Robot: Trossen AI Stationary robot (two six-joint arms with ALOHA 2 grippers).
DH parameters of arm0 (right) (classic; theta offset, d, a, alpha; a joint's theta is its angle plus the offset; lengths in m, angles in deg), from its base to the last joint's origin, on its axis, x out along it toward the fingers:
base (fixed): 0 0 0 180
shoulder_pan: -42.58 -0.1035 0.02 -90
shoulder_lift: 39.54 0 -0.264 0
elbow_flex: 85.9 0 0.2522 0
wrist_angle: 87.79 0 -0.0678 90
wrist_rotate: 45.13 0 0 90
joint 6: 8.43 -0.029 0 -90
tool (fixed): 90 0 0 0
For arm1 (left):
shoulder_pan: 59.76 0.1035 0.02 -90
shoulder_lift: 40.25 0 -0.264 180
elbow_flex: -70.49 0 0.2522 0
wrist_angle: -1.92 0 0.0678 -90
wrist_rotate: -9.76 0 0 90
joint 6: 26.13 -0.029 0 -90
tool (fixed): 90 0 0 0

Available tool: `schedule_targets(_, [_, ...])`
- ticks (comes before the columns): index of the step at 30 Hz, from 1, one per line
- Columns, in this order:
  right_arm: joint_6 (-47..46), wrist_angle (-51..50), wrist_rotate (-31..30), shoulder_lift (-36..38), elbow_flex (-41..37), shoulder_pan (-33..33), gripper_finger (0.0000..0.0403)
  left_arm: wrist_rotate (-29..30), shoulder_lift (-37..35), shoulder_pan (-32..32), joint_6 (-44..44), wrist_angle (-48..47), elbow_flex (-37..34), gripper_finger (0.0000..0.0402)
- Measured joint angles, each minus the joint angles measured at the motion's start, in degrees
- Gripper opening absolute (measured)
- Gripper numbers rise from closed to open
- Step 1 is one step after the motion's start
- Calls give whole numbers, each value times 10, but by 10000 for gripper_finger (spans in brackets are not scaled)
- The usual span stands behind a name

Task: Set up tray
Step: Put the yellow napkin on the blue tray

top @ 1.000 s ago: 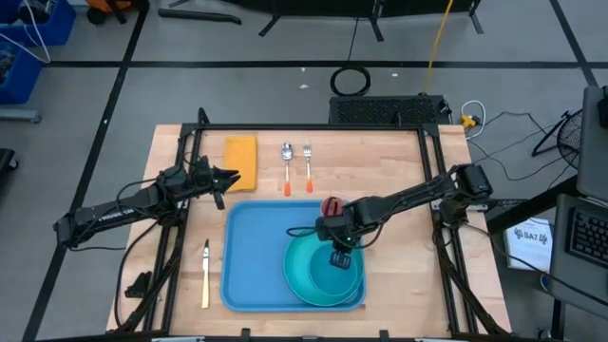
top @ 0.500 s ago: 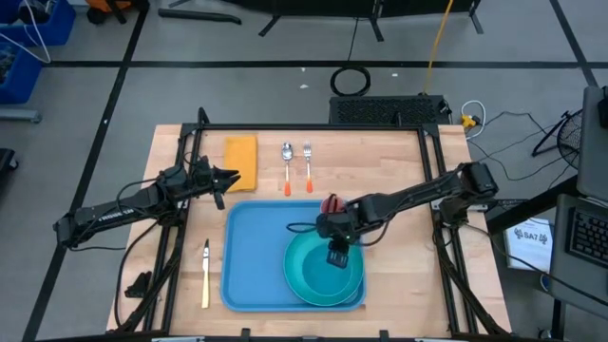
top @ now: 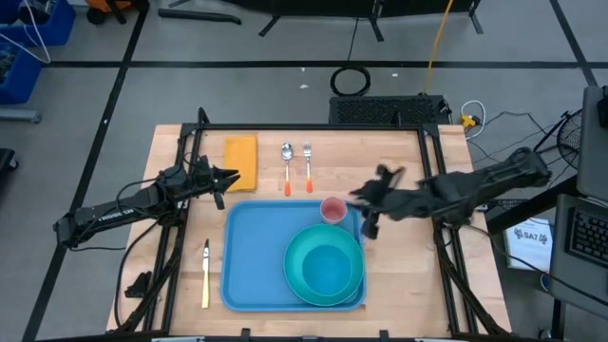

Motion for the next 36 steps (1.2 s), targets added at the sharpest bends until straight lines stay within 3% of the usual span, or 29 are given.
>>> schedule_targets(3, [53, 98, -61, 93, -123, -4, 127, 0, 0, 0, 13, 0, 0, 88])
schedule_targets(7, [87, 260, -53, 218, -309, 41, 123, 0, 0, 0, 24, -4, 0, 88])
schedule_targets(11, [120, 436, 36, 319, -469, 107, 125, 0, 0, 0, 24, -3, 0, 88])
schedule_targets(14, [144, 535, 110, 370, -542, 159, 125, 0, 0, 0, 23, 1, 0, 88])
schedule_targets(17, [149, 541, 163, 398, -574, 210, 125, 0, 0, 0, 23, 0, 0, 88])
schedule_targets(23, [191, 538, 209, 413, -584, 284, 125, 0, 0, 0, 23, 0, 0, 88])
schedule_targets(30, [231, 556, 206, 482, -584, 319, 125, 0, 0, 0, 29, 0, 0, 88])
schedule_targets(36, [238, 477, 162, 531, -586, 321, 125, -1, 0, 0, 30, 0, 0, 88])
